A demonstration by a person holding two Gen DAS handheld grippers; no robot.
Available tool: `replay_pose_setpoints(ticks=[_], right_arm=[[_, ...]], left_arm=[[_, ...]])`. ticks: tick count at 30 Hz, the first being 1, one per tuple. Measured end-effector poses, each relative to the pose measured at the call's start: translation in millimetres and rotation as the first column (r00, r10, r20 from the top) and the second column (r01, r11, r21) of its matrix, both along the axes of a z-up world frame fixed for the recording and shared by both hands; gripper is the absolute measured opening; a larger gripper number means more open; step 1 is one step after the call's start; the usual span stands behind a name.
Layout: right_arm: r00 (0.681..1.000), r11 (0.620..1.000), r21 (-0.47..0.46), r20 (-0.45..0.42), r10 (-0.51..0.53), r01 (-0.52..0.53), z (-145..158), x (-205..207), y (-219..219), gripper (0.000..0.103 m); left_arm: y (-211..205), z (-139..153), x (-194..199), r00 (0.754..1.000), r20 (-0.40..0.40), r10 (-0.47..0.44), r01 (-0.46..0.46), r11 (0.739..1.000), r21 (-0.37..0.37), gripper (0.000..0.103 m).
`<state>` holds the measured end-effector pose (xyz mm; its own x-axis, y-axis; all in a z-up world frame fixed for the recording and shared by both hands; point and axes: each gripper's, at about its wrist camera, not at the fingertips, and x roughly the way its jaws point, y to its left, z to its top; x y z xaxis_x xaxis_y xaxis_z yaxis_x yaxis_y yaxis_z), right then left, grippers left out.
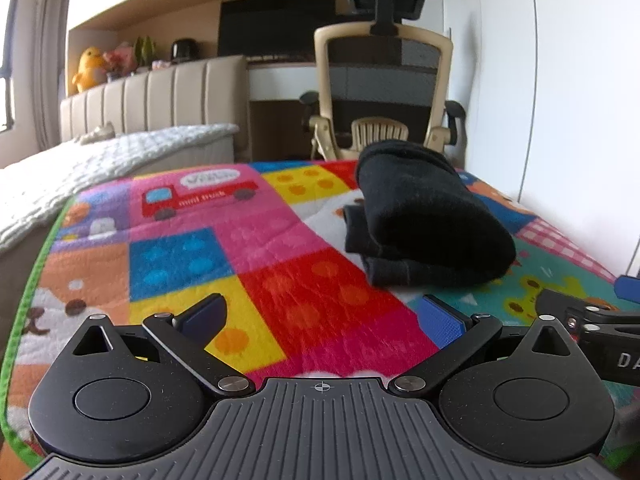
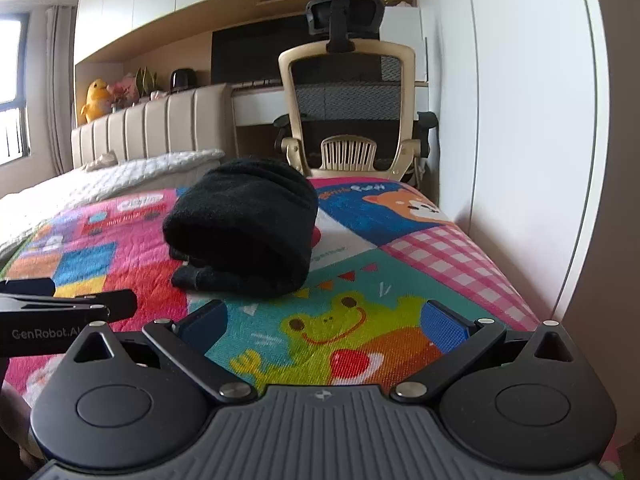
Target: Fold clothes
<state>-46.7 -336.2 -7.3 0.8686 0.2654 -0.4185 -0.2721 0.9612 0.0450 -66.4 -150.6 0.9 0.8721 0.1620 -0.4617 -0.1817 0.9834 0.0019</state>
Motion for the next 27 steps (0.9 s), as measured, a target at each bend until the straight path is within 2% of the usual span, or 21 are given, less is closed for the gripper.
replay_pose_setpoints(ticks=[27], right_arm=[[0.999, 1.0, 0.025, -0.037, 0.019, -0.018, -4.6, -2.3, -6.0, 0.103]], left_arm=[[-6.1, -0.4, -8.3, 1.0, 0.012, -0.017, 0.017, 1.0, 0.016, 0.103]])
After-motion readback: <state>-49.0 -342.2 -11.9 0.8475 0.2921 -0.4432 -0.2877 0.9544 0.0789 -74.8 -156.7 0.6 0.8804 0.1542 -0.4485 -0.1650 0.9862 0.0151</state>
